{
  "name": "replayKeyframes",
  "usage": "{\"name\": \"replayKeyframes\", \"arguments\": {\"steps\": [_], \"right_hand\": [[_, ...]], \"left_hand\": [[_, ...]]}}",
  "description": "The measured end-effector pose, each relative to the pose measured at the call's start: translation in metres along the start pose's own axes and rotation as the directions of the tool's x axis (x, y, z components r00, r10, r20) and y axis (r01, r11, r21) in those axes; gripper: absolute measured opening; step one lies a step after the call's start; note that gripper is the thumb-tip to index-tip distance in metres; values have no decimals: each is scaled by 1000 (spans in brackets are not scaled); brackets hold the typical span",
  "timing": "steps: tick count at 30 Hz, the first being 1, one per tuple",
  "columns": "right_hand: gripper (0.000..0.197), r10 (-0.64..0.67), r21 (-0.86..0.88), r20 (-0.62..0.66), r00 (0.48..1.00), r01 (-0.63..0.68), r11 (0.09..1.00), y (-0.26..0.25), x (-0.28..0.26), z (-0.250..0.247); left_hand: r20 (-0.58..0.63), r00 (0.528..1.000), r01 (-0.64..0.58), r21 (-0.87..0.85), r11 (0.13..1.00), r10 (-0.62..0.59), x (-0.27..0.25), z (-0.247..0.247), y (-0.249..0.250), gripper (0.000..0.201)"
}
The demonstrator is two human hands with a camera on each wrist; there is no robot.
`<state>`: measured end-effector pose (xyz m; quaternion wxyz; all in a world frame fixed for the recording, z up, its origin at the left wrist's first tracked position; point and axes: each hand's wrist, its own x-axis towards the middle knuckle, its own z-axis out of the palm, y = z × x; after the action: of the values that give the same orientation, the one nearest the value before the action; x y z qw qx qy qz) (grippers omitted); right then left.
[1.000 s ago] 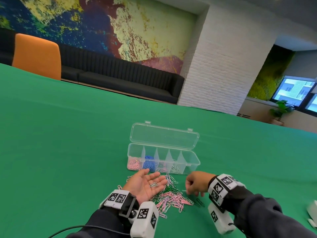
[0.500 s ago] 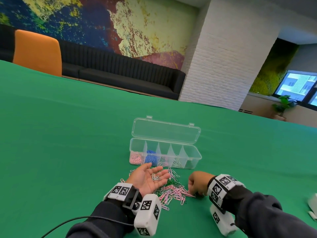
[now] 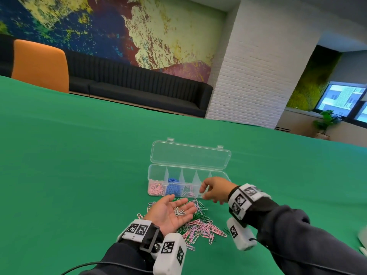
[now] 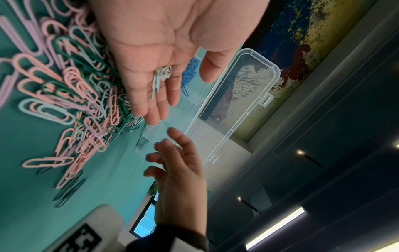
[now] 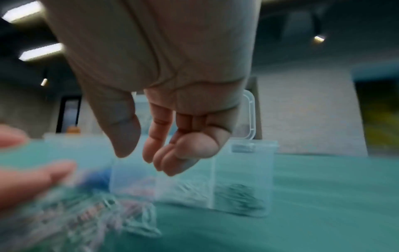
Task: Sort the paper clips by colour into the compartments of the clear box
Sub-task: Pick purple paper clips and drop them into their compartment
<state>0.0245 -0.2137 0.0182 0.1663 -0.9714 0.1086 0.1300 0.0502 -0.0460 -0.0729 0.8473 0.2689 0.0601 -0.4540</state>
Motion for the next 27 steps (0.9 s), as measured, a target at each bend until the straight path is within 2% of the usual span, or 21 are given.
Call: {"name": "replayKeyframes", "arguments": {"steps": [2, 3, 6, 9, 11, 14, 19, 23, 27], "right_hand": [[24, 21, -219, -13, 1000, -24, 976, -2, 5, 5], [27, 23, -275, -1, 1000, -22, 961, -3, 6, 9], [32, 35, -335, 59, 998, -14, 942, -4, 8, 22], [33, 12, -373, 32, 999, 0, 928, -1, 12, 30], [30, 19, -337, 28, 999, -9, 941, 4, 16, 31], [10, 32, -283, 26, 999, -23, 959, 10, 21, 31], [28, 66, -222, 64, 996, -50, 974, 25, 24, 33], [27, 80, -157, 70, 994, -68, 985, 31, 17, 27], [20, -47, 67, 44, 998, 44, 997, 16, 7, 10]], "left_hand": [[14, 1000, -3, -26, 1000, 4, 0, 0, 1, 42], [15, 1000, -6, -35, 999, 7, -1, -1, 1, 42], [6, 1000, -19, -37, 999, 19, -1, -1, 2, 41], [3, 1000, -23, -33, 999, 23, -1, -2, 2, 41], [0, 1000, -22, -29, 999, 22, 0, -2, 2, 41], [0, 1000, -23, -26, 999, 23, 0, -2, 2, 40], [3, 1000, -24, -17, 1000, 24, 2, -3, 3, 41], [-5, 1000, -28, -1, 1000, 28, 2, -4, 3, 41], [-32, 999, -19, 27, 999, 20, 0, -1, 2, 42]]}}
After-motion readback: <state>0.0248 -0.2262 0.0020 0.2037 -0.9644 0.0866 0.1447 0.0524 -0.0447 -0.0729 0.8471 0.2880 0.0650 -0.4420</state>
